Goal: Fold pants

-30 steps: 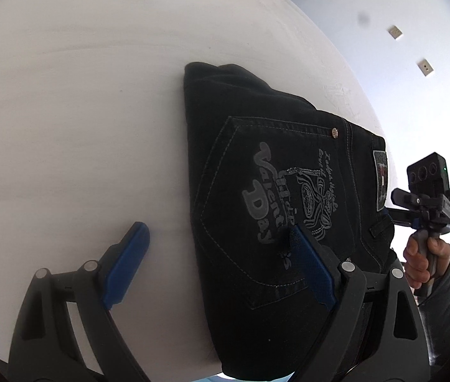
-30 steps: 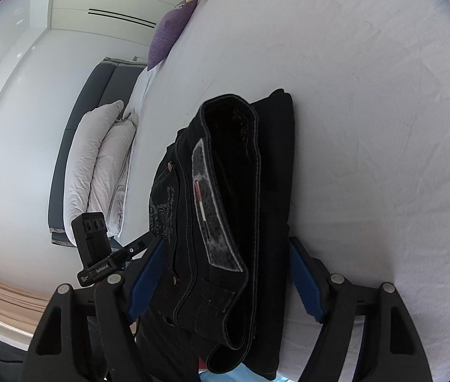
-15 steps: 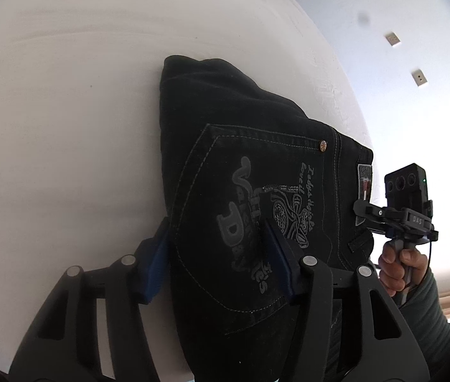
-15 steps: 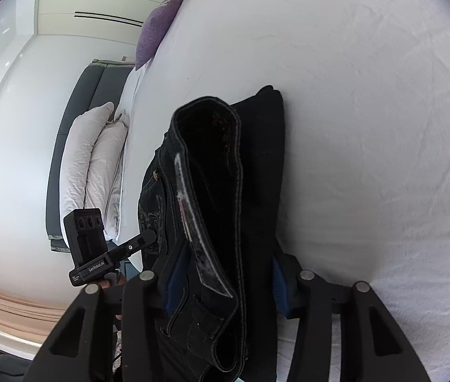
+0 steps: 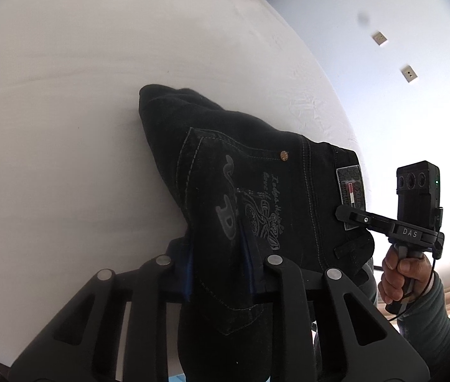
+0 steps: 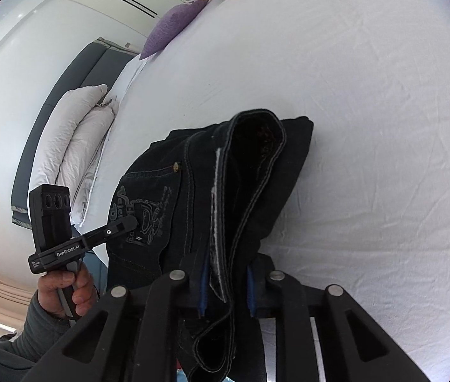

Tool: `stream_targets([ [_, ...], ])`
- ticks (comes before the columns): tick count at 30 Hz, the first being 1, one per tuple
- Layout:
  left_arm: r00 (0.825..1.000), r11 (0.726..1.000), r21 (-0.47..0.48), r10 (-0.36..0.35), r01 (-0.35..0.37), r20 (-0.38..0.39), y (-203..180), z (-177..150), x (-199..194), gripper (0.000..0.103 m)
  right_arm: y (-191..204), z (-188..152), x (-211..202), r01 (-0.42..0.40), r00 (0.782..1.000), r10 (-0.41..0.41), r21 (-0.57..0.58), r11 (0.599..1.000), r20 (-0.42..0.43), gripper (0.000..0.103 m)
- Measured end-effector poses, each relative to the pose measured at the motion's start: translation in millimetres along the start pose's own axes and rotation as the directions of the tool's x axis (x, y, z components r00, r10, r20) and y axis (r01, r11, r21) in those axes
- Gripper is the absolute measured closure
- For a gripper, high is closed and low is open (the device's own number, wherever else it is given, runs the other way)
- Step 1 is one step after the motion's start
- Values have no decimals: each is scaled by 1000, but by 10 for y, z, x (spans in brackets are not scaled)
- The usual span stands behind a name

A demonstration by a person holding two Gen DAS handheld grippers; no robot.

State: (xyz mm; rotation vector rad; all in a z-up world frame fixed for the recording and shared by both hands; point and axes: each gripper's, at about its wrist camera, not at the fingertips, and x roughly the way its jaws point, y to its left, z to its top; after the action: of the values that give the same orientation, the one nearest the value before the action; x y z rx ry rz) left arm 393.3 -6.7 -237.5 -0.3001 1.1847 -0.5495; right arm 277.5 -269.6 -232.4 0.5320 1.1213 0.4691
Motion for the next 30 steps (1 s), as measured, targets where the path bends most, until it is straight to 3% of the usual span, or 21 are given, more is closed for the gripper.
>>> stream_targets([
  [5,998,997,68,15,-19,68,-292,279,-210,83,201,248,-204,44,997,-39,-86,995,62,85],
  [11,991,993,110,27,-42,135,-466,899,-301,82,413,819,-378,123,986,-99,-183,975,134,85],
  [19,982,987,101,105,-122,157,-340,1630,138,82,176,1536,-3,155,979,-130,-161,975,156,85],
  [25,978,976,106,177,-188,112,-176,1748,600,81,-187,1791,439,188,979,-178,-98,977,101,84],
  [30,967,967,82,231,-240,104,-24,1698,710,61,-369,1698,415,189,977,-184,-46,981,105,70],
])
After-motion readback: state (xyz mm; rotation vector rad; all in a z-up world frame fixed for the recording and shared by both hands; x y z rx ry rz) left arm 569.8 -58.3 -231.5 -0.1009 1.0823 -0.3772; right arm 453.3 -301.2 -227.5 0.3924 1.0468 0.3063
